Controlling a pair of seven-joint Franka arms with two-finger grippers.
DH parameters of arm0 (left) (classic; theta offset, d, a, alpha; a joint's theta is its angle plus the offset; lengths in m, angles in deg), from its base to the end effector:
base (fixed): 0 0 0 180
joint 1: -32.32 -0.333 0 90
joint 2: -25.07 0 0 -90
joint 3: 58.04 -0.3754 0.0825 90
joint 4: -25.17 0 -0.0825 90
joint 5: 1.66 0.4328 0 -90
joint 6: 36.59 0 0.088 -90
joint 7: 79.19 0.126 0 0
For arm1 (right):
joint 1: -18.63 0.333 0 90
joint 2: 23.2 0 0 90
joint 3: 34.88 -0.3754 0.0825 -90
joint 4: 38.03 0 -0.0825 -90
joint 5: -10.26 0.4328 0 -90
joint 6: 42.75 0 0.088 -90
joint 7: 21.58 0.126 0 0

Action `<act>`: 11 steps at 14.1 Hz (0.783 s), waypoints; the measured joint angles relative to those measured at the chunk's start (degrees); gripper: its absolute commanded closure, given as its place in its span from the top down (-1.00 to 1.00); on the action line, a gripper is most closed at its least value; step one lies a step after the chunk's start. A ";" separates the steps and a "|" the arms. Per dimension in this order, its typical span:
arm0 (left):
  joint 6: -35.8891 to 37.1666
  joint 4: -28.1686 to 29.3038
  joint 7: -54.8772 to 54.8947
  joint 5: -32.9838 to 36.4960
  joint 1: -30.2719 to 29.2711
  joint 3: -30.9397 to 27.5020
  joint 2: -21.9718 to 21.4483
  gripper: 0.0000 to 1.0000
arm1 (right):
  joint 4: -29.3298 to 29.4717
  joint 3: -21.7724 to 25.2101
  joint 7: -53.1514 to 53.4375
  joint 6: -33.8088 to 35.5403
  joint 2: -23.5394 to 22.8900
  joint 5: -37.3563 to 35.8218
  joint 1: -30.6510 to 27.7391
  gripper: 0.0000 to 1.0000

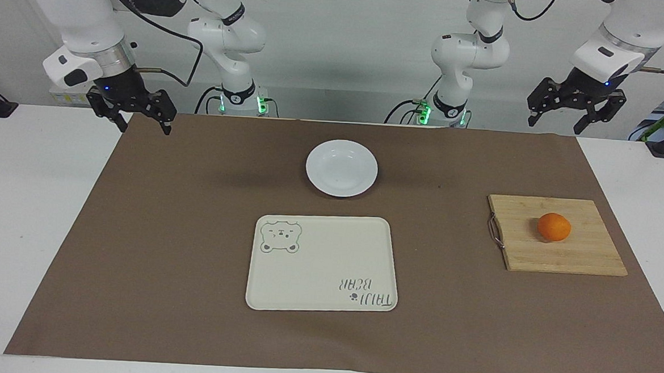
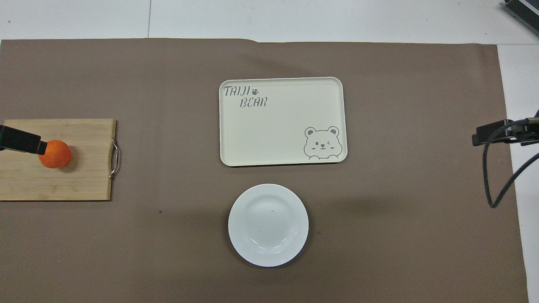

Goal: Place orange and plate with both arms

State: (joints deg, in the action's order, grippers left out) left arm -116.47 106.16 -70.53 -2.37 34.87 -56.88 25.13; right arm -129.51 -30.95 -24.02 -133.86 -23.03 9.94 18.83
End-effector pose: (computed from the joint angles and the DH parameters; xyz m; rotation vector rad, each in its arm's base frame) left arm 0.5817 -0.0394 0.7294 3.1098 -0.3402 -0.0311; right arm 0.6022 -0.0400 0.6549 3.1362 -0.0351 -0.0059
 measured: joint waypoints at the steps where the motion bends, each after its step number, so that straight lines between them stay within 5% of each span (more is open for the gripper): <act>1: 0.00 0.00 0.00 0.32 0.00 0.01 0.00 1.00 | 0.00 0.00 0.00 0.00 0.00 0.00 0.00 1.00; 11: 0.08 0.00 -0.02 0.88 0.06 0.35 0.00 1.00 | 0.00 0.00 0.00 0.00 0.00 0.00 0.00 1.00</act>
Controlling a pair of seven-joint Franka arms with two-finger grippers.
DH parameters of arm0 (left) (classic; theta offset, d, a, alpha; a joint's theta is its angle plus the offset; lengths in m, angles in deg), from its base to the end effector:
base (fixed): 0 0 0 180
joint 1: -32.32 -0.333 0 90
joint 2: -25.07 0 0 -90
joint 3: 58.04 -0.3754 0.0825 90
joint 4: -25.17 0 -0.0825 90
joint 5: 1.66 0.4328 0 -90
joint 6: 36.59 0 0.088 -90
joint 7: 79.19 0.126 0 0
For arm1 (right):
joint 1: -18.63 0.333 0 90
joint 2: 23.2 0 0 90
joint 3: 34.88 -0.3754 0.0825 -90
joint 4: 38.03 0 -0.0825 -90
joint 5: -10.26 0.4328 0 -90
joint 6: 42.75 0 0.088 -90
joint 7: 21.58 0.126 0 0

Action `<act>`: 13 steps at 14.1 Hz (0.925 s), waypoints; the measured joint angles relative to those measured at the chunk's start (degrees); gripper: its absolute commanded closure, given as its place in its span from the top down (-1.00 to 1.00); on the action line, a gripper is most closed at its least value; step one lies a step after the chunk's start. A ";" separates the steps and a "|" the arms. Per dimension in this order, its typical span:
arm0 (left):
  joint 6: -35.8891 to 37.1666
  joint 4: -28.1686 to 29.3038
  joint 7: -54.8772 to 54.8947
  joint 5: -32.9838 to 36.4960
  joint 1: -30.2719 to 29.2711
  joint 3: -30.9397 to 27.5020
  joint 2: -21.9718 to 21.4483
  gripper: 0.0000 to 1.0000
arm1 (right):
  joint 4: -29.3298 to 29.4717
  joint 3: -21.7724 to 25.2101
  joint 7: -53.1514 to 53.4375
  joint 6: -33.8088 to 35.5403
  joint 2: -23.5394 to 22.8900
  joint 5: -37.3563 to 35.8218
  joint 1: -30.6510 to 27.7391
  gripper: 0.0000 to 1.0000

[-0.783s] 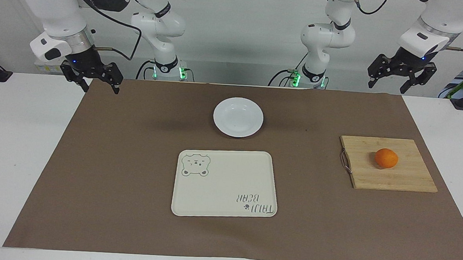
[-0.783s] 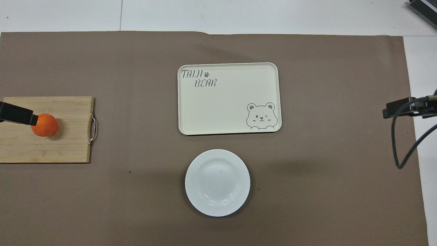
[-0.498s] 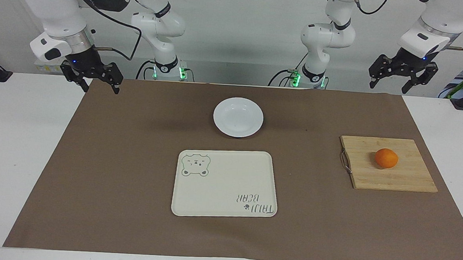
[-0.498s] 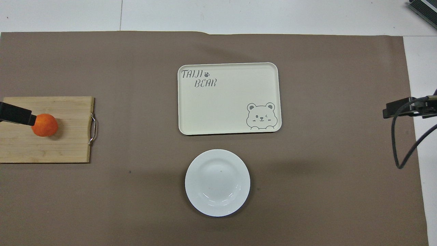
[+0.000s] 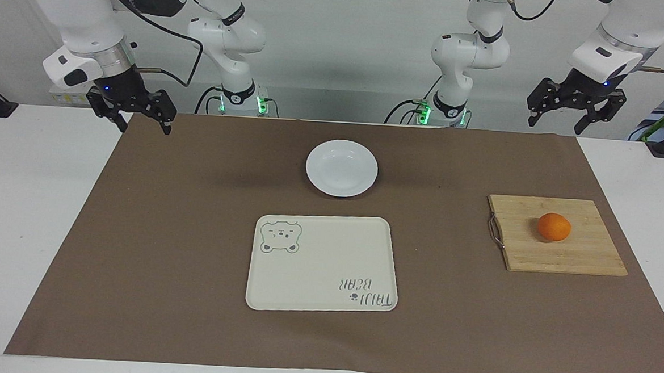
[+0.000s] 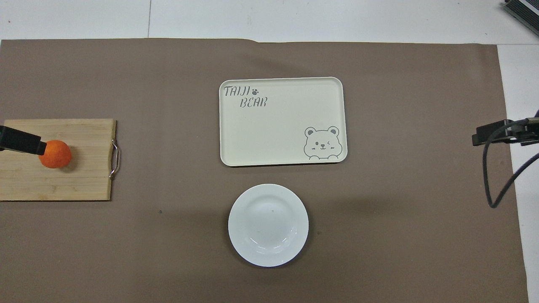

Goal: Place orange and plate with both arms

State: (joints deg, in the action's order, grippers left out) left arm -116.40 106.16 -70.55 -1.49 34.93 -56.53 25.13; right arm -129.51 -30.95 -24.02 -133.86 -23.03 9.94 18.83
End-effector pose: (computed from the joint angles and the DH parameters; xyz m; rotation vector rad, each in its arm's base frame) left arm 0.5814 -0.0415 0.7293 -3.1200 0.3481 0.0341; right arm 0.6022 -0.0400 0.6549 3.1362 -0.0351 -0.0059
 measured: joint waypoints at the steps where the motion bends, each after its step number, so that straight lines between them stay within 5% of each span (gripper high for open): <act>1: 0.00 0.00 -0.01 0.00 0.00 0.00 0.00 1.00 | 0.00 0.00 0.00 0.00 0.00 0.00 0.00 1.00; 13: 0.19 0.55 -0.01 0.00 0.03 0.09 -0.33 1.00 | 0.00 0.00 0.00 0.00 0.00 0.00 0.00 1.00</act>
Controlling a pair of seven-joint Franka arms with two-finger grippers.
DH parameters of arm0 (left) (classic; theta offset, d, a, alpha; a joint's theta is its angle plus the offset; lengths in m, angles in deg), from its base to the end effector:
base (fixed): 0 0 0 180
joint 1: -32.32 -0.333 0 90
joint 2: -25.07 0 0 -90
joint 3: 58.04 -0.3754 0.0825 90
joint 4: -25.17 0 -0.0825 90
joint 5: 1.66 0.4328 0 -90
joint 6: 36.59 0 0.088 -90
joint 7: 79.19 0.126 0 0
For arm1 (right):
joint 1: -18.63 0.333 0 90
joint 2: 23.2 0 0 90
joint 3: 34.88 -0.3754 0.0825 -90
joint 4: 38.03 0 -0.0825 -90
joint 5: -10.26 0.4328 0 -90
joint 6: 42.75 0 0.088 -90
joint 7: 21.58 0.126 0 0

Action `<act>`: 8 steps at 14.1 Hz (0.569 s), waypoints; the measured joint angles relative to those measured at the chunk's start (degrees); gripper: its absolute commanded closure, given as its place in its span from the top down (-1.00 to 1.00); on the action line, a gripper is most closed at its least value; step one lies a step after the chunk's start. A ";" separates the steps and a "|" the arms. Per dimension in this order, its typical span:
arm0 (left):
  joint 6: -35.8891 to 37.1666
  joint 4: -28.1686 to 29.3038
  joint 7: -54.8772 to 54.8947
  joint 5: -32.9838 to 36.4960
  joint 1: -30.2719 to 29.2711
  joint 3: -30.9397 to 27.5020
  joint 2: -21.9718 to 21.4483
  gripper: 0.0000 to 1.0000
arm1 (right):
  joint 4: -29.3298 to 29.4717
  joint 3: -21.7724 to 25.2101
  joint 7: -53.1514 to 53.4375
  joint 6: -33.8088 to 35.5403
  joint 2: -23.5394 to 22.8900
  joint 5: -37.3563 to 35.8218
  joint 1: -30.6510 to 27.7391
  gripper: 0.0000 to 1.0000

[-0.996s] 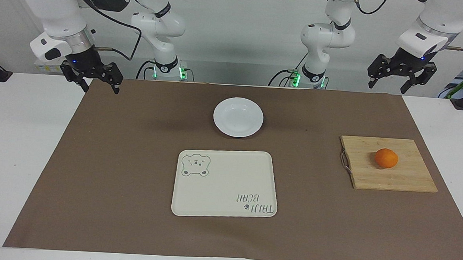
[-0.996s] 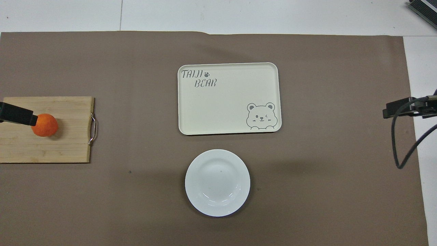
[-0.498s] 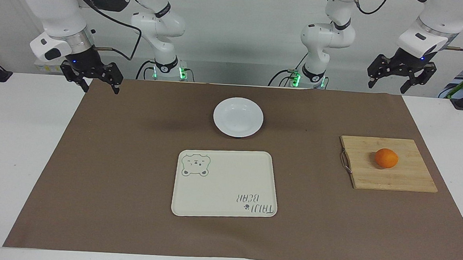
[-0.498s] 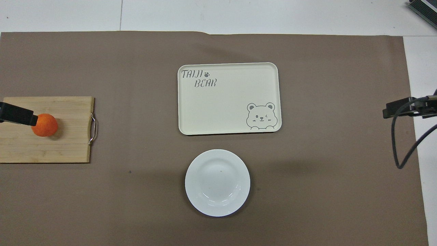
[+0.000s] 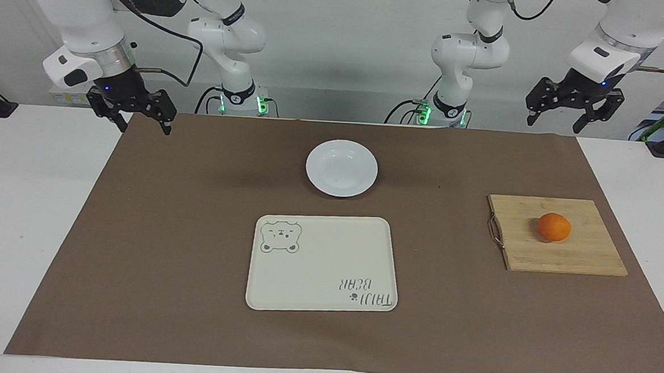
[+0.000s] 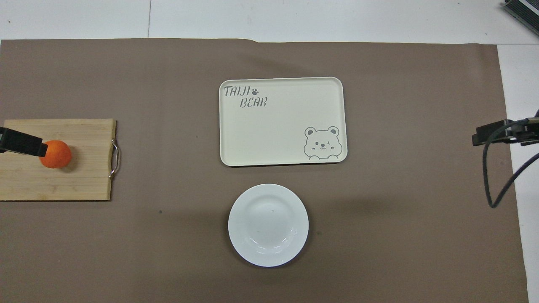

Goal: Place orange and plate with both arms

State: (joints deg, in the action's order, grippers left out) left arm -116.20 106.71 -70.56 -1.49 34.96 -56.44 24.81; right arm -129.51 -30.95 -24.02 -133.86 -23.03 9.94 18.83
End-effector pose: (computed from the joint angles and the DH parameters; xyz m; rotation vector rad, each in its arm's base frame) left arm 0.5788 -0.0425 0.7274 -3.1196 0.3511 0.0459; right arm 0.6022 -0.0400 0.6549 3.1362 -0.0351 -0.0059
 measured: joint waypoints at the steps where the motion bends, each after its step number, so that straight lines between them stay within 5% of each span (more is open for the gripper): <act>1: -0.20 0.09 0.00 0.00 -0.03 -0.07 -0.04 1.00 | 0.00 0.00 0.00 0.00 0.00 0.00 0.00 1.00; 8: -2.91 1.83 0.18 0.00 -0.59 -0.34 -0.59 1.00 | 0.00 0.00 0.00 0.00 0.00 0.00 0.00 1.00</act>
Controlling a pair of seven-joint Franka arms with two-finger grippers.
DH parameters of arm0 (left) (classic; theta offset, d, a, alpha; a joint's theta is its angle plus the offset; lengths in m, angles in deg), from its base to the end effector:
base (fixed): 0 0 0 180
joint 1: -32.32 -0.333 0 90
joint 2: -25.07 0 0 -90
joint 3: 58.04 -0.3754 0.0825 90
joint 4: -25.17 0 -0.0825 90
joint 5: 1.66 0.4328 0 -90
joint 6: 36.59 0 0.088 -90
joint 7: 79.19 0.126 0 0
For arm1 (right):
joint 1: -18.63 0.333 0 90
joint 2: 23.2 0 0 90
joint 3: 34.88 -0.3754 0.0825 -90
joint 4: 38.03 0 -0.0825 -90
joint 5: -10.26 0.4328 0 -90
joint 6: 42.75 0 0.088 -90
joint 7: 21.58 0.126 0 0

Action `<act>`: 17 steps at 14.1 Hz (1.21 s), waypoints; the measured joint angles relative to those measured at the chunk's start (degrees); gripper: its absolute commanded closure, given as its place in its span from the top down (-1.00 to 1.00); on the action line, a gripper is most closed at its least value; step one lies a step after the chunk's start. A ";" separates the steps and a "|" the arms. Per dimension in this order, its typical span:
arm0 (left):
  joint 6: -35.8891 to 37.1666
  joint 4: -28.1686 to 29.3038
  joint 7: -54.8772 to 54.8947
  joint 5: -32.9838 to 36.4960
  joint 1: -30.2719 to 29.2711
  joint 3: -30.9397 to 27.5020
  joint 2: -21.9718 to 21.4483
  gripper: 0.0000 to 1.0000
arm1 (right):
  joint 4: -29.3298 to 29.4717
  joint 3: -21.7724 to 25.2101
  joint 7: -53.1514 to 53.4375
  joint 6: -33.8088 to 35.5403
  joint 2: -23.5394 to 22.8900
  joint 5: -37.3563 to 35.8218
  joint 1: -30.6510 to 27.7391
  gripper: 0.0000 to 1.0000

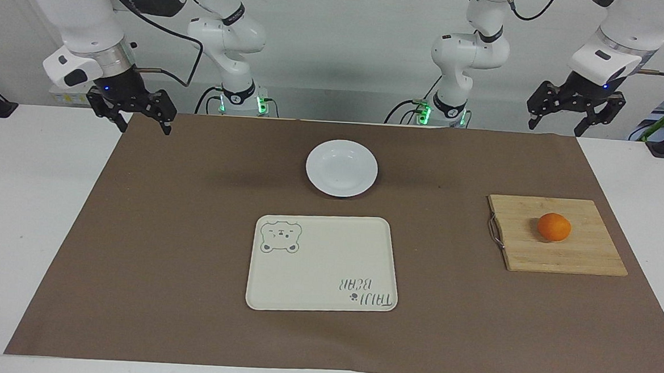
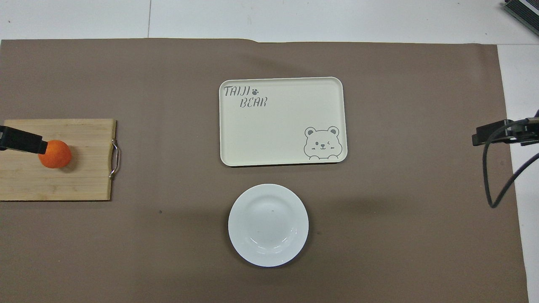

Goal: Place orange and plate with both arms

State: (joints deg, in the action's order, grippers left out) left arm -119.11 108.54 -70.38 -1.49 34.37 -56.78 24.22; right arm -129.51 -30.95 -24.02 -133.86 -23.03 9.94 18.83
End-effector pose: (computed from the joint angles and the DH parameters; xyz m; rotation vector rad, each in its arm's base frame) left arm 0.5823 -0.0334 0.7217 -3.1209 0.3307 0.0003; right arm 0.6022 -0.0400 0.6549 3.1362 -0.0351 -0.0059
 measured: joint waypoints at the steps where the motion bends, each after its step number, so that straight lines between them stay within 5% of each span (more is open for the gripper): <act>1: -0.38 0.09 0.47 0.00 -0.43 -0.08 -0.02 1.00 | 0.00 0.00 0.00 0.00 0.00 0.00 0.00 1.00; 6: -4.43 2.76 5.81 0.00 -3.87 -0.25 -0.08 1.00 | 0.00 0.00 0.00 0.00 0.00 0.00 0.00 1.00; 12: -17.66 14.21 13.78 -1.89 -9.35 -0.30 0.38 1.00 | 0.00 0.00 0.00 0.00 0.00 0.00 0.00 1.00; 17: -26.86 19.15 19.41 -2.15 -12.31 -0.31 4.47 1.00 | 0.00 0.00 0.00 0.00 0.00 0.00 0.00 1.00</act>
State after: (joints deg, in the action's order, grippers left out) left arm -145.98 127.69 -50.97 -3.64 22.06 -57.09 28.69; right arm -129.51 -30.95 -24.02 -133.86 -23.03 9.94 18.83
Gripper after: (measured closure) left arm 0.000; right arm 0.000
